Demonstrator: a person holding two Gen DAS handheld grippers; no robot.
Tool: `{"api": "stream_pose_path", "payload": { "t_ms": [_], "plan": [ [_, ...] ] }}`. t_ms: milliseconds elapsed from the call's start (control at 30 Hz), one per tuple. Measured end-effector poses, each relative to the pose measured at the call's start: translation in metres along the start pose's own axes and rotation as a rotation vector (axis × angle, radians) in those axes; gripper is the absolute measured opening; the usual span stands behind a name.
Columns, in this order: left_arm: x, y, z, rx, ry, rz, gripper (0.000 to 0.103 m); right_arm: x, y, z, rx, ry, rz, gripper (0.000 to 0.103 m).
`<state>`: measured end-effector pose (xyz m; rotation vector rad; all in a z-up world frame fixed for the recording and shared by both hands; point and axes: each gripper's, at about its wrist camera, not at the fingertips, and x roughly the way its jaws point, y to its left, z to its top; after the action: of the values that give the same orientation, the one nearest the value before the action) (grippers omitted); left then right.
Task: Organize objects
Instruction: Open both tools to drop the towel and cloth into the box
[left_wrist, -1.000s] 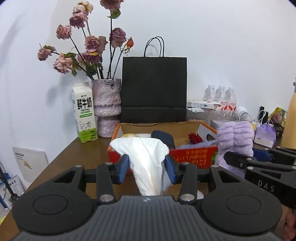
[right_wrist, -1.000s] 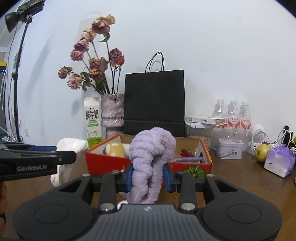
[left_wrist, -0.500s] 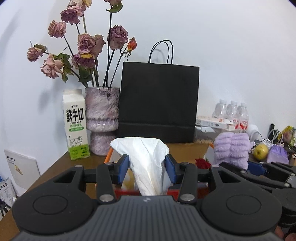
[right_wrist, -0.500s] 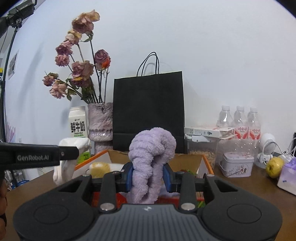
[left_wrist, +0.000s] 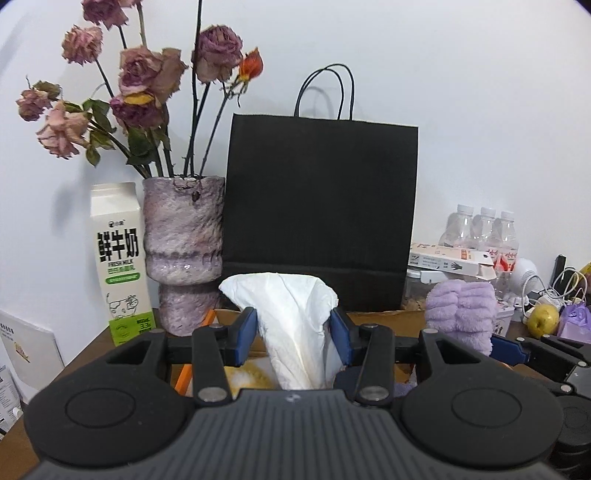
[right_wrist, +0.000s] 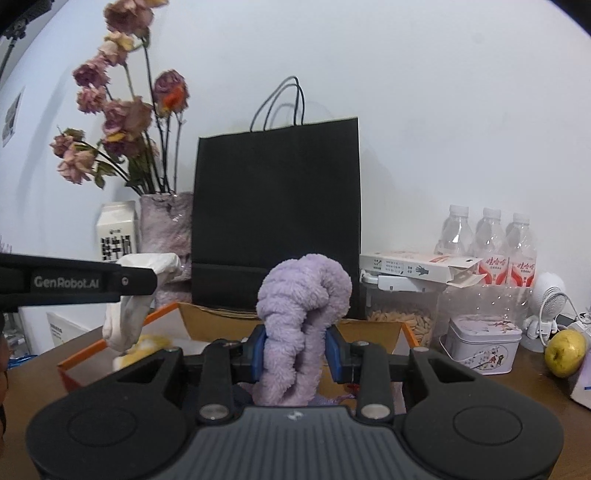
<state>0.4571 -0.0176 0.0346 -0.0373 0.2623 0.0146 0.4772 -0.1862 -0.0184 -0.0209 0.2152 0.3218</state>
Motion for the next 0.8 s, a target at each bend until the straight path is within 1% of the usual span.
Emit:
{"api": "stream_pose_path", "payload": {
  "t_ms": [100, 167, 200, 233, 267, 300, 333, 367, 433, 633, 800],
  "plan": [
    [0.015, 0.000, 0.001, 0.001, 0.014, 0.000, 0.047, 0.013, -0.003, 0.001, 0.001, 0.012, -0.006, 0.034],
    [0.023, 0.001, 0.000, 0.002, 0.023, 0.004, 0.052, 0.019, -0.004, 0.002, -0.001, 0.021, -0.012, 0.042],
    [0.026, 0.001, 0.000, 0.001, 0.026, 0.006, 0.060, 0.021, -0.004, 0.002, -0.003, 0.027, -0.016, 0.044],
    [0.028, 0.003, -0.001, -0.001, 0.025, 0.010, 0.070, 0.022, -0.004, 0.001, -0.004, 0.031, -0.021, 0.050],
    [0.028, 0.004, -0.001, -0.002, 0.018, 0.014, 0.076, 0.023, -0.004, 0.001, -0.007, 0.037, -0.025, 0.062],
    [0.028, 0.005, -0.002, -0.002, 0.006, 0.019, 0.088, 0.023, -0.004, 0.000, -0.009, 0.043, -0.028, 0.071],
    [0.027, 0.005, -0.002, -0.001, -0.008, 0.028, 0.103, 0.023, -0.004, 0.000, -0.011, 0.046, -0.033, 0.093],
    [0.025, 0.005, -0.002, -0.001, -0.021, 0.037, 0.103, 0.022, -0.004, 0.000, -0.012, 0.042, -0.039, 0.103],
    [0.023, 0.006, -0.002, -0.002, -0.031, 0.046, 0.103, 0.018, -0.003, -0.001, -0.016, 0.021, -0.055, 0.103],
    [0.028, 0.007, -0.004, -0.007, -0.006, 0.062, 0.103, 0.017, -0.004, 0.000, -0.007, 0.029, -0.051, 0.103],
    [0.027, 0.008, -0.005, -0.010, -0.002, 0.064, 0.103, 0.017, -0.004, 0.000, -0.007, 0.032, -0.051, 0.103]
  ]
}}
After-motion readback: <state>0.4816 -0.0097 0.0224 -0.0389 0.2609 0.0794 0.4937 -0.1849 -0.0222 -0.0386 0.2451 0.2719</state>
